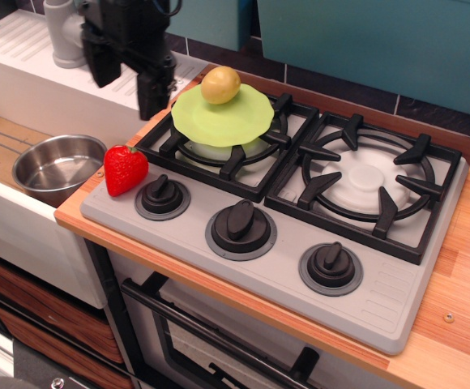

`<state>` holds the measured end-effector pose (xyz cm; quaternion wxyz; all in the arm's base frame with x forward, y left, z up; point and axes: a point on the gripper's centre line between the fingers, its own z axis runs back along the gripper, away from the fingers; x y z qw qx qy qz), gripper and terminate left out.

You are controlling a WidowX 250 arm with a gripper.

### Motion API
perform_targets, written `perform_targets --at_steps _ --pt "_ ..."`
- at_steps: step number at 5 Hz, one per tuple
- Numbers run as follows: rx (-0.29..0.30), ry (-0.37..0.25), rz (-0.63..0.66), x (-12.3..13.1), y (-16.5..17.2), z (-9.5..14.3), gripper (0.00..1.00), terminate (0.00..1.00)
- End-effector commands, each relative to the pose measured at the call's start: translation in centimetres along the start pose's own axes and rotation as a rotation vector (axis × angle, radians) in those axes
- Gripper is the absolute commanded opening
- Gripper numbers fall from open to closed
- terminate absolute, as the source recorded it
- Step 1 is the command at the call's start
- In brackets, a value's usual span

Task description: Put potato on plate and strawberry in pot or pan in sink

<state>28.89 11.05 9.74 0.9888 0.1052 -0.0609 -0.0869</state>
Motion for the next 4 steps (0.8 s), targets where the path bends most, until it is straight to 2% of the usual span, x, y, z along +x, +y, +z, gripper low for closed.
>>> perform_targets --at_steps 1,4 --pt "0.048 -0.063 -0.002 -0.4 0.9 1.9 1.0 0.0" --pt "0.058 -0.094 0.02 -1.2 0.3 0.2 1.0 0.0"
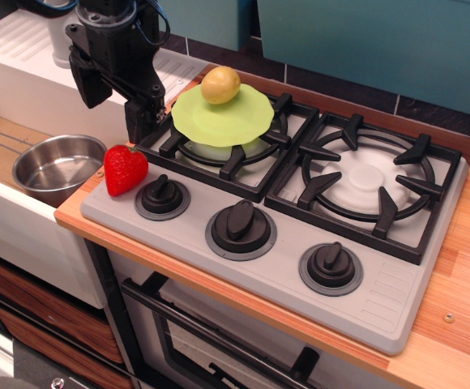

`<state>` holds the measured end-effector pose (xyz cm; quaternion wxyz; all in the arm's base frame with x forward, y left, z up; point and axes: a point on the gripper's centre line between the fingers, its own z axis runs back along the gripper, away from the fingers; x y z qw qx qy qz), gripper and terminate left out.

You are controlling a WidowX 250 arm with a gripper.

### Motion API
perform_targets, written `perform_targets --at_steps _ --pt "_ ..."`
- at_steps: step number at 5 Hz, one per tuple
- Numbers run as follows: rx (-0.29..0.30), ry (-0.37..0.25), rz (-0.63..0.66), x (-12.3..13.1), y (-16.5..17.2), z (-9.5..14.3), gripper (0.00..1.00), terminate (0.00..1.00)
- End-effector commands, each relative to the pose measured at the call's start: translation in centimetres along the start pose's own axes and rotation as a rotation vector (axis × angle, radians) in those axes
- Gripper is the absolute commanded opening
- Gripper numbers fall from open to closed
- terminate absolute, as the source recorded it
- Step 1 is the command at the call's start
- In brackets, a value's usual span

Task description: Put potato on plate and strawberry in pot or pan in sink

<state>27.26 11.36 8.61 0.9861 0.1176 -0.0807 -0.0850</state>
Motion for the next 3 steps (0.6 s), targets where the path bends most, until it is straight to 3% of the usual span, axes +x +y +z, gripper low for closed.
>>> perform_targets --at_steps 1,3 --pt "0.028 -0.084 0.02 0.8 0.3 -0.1 1.0 0.0" --pt "-0.003 -0.073 0.039 1.1 0.7 -1.7 1.0 0.0"
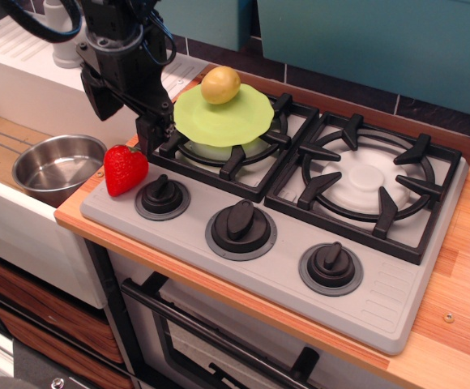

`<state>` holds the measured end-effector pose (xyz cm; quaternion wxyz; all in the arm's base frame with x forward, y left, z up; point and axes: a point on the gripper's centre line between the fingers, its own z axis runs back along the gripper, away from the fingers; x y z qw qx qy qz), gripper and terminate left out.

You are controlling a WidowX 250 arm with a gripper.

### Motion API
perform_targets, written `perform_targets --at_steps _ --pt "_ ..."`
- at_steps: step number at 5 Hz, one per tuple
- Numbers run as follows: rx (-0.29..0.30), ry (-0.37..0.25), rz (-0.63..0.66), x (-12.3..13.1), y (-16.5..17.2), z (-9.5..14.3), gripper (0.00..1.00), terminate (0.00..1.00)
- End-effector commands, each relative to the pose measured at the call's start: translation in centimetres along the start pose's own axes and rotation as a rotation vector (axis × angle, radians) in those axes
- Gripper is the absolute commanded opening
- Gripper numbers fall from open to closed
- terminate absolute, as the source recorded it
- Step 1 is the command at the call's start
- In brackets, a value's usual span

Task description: Put potato on plate and strawberry in pot or pan in sink

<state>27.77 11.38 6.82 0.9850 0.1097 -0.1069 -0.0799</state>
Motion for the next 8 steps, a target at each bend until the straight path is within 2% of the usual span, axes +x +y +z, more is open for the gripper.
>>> perform_targets --at_steps 1,3,5,6,8 --pt "-0.003 -0.017 0.041 0.4 1.3 -1.1 1.0 0.0" --pt "-0.011 0.0 0.097 -0.8 0.8 -3.2 1.0 0.0" --pt "-0.021 0.004 0.113 -1.0 0.8 -3.1 1.0 0.0" --pt "-0.031 0.018 0.125 -0.9 0.6 -2.6 0.0 0.0" --pt "-0.022 0.062 0.1 -1.3 1.4 0.1 0.0 0.0"
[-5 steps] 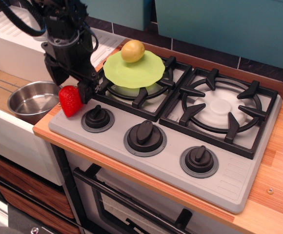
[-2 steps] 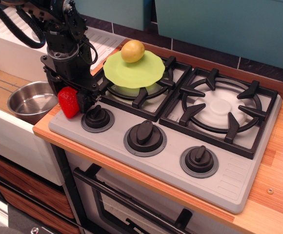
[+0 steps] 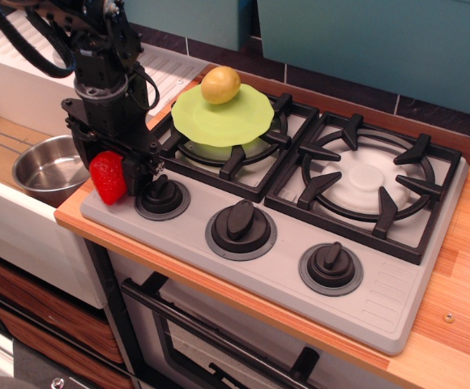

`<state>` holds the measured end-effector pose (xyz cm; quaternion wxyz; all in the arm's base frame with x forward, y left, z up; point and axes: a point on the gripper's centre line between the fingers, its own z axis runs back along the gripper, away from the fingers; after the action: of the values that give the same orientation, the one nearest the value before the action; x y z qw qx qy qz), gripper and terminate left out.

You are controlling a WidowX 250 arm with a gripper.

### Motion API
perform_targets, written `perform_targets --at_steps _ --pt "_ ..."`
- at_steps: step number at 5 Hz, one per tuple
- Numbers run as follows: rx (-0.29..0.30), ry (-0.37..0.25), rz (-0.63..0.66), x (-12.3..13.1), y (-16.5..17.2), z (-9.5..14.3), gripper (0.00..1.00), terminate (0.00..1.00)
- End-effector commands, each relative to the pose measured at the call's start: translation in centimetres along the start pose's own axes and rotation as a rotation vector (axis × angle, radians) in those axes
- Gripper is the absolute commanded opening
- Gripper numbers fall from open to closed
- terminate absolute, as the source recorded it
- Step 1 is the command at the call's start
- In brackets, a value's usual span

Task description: Put potato on plate and strawberry in pot or pan in sink

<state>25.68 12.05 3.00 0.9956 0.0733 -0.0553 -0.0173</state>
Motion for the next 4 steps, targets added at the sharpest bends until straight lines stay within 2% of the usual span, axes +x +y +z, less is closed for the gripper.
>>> perform_targets --at_steps 1,2,4 --pt "0.048 -0.035 -0.081 1.3 3.4 5.9 0.0 0.0" --pt "0.058 -0.011 -0.141 0.9 5.3 8.1 0.0 0.0" --pt "0.091 -0.041 -0.251 2.2 9.4 7.2 0.0 0.0"
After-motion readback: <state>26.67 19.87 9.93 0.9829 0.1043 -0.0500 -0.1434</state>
